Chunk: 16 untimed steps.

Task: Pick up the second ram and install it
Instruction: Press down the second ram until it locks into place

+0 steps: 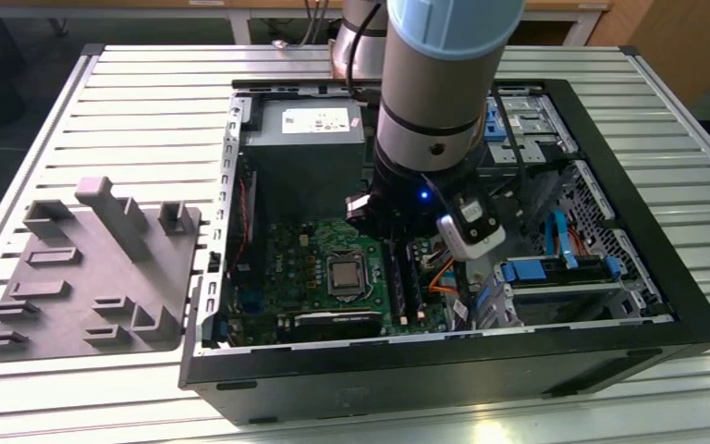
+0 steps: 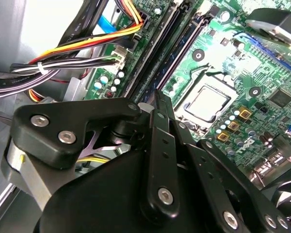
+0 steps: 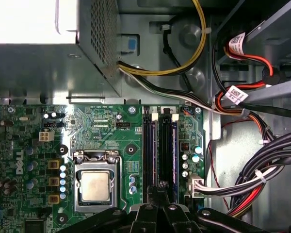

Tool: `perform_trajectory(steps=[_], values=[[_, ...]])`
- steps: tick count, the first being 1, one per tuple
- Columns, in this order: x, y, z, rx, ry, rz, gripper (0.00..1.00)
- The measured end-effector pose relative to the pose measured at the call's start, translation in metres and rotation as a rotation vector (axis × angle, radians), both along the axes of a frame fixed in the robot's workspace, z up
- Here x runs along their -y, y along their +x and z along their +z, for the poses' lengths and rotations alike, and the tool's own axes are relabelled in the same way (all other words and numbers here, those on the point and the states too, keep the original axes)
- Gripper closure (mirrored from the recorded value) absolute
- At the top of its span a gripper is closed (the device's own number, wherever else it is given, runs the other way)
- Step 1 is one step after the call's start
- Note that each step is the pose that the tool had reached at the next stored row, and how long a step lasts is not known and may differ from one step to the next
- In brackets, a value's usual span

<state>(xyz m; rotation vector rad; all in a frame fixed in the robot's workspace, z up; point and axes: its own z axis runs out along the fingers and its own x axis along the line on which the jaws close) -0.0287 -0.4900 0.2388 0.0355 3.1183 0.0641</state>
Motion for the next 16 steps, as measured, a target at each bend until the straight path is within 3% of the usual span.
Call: perform_trajectory(steps=[16], values=[[0.0047, 0.0000, 0.0000, 0.0000, -0.0001, 0.000, 0.89]])
